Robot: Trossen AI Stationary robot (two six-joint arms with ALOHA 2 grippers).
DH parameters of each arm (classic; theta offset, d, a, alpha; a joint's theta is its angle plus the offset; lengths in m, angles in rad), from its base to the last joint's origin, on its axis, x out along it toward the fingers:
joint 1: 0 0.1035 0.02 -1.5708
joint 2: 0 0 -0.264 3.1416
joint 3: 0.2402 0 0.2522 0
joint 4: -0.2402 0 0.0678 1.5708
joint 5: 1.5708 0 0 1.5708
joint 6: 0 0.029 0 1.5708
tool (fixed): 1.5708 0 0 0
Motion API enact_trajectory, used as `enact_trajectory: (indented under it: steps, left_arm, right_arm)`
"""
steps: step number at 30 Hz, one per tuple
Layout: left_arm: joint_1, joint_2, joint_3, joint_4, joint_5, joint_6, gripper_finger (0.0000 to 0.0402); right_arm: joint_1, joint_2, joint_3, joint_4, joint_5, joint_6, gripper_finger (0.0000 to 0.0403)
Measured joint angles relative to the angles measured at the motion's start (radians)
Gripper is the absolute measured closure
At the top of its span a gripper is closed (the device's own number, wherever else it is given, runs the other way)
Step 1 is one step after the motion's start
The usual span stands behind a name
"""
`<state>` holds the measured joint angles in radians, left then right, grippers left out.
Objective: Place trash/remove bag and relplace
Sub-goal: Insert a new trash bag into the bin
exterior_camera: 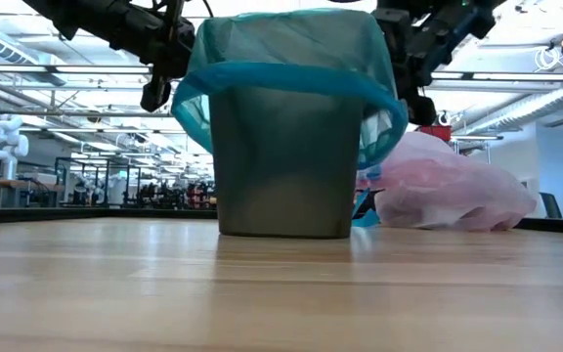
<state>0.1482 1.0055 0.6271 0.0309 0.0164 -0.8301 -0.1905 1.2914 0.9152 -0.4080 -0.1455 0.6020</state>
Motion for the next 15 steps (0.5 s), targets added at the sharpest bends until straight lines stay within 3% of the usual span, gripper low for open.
enact_trajectory:
  steps: [7,15]
  left_arm:
    - [0.023,0.000,0.000,-0.005,-0.018,0.025,0.0402]
    - [0.035,-0.041,0.000,-0.064,-0.015,0.054,0.0402]
  right_arm:
    - [-0.072,0.008,0.009,0.009,-0.015,-0.059,0.0403]
    - [-0.111,-0.112,0.011,-0.079,-0.016,-0.112,0.0403]
